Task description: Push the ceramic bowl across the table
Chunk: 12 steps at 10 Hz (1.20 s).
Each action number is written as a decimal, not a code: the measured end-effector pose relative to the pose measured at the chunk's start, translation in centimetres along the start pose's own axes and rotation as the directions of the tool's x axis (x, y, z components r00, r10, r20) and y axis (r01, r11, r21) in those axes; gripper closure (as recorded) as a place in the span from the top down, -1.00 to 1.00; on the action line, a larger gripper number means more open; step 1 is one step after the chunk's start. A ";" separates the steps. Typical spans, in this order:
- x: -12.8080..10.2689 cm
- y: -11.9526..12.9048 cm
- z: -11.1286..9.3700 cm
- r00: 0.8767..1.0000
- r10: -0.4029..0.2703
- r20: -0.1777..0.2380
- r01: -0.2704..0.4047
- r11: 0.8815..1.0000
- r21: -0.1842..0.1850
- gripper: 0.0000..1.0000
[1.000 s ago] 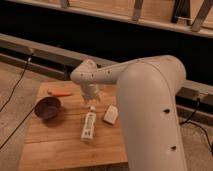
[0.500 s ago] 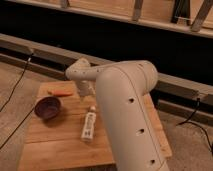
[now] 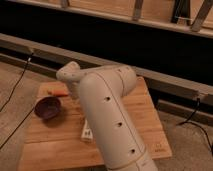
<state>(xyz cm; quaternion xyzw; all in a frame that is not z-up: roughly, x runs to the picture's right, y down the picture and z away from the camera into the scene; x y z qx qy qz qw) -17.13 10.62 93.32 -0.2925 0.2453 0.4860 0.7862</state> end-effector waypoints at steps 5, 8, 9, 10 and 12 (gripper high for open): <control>-1.2 8.1 1.3 0.979 -0.194 -0.057 0.194 0.981 0.004 0.30; -1.9 12.5 0.9 0.954 -0.291 -0.070 0.292 0.956 0.012 0.30; -2.2 13.9 0.7 0.945 -0.321 -0.070 0.322 0.947 0.013 0.30; -2.6 16.2 0.3 0.929 -0.365 -0.070 0.366 0.930 0.012 0.30; -3.0 19.9 -0.2 0.902 -0.427 -0.068 0.428 0.904 0.004 0.30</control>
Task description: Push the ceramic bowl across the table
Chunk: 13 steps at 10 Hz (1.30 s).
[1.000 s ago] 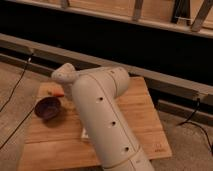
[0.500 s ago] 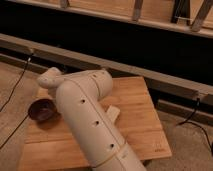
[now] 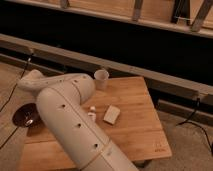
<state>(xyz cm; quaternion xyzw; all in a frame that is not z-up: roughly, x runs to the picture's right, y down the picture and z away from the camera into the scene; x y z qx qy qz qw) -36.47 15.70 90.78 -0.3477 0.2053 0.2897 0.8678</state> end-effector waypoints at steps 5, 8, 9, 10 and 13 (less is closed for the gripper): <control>-2.6 7.9 -0.3 0.985 -0.173 -0.016 0.173 0.985 -0.013 0.30; -2.9 10.3 -0.1 0.972 -0.232 -0.028 0.232 0.972 -0.023 0.30; -3.0 10.7 -0.6 0.968 -0.248 -0.026 0.247 0.968 -0.028 0.30; -3.0 11.3 -1.4 0.963 -0.267 -0.023 0.266 0.963 -0.034 0.30; -1.6 13.3 -6.0 0.933 -0.359 -0.016 0.359 0.933 -0.034 0.30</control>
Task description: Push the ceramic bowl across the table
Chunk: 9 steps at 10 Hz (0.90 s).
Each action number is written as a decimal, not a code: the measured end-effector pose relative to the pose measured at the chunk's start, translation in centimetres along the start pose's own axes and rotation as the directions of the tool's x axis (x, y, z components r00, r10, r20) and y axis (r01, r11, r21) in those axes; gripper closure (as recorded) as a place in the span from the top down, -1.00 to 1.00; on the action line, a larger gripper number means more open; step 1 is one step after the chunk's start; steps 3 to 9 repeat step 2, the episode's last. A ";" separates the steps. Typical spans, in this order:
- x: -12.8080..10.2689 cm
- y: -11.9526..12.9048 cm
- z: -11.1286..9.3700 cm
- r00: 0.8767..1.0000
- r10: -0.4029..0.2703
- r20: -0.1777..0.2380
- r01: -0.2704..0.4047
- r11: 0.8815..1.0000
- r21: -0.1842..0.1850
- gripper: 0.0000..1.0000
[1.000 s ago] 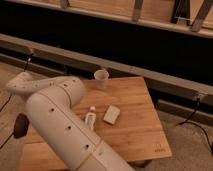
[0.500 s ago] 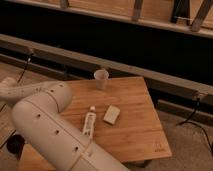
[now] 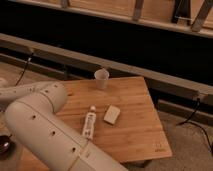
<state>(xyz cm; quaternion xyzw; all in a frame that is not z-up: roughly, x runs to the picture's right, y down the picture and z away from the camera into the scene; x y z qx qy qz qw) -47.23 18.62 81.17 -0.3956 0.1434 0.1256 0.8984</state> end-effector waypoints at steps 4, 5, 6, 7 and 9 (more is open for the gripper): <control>0.4 0.0 -0.6 1.000 -0.010 -0.003 0.010 1.000 0.005 0.30; 0.4 0.0 -0.6 1.000 -0.010 -0.003 0.010 1.000 0.005 0.30; 0.4 0.0 -0.6 1.000 -0.010 -0.003 0.010 1.000 0.005 0.30; 0.4 0.0 -0.6 1.000 -0.010 -0.003 0.010 1.000 0.005 0.30; 0.4 0.0 -0.6 1.000 -0.010 -0.003 0.010 1.000 0.005 0.30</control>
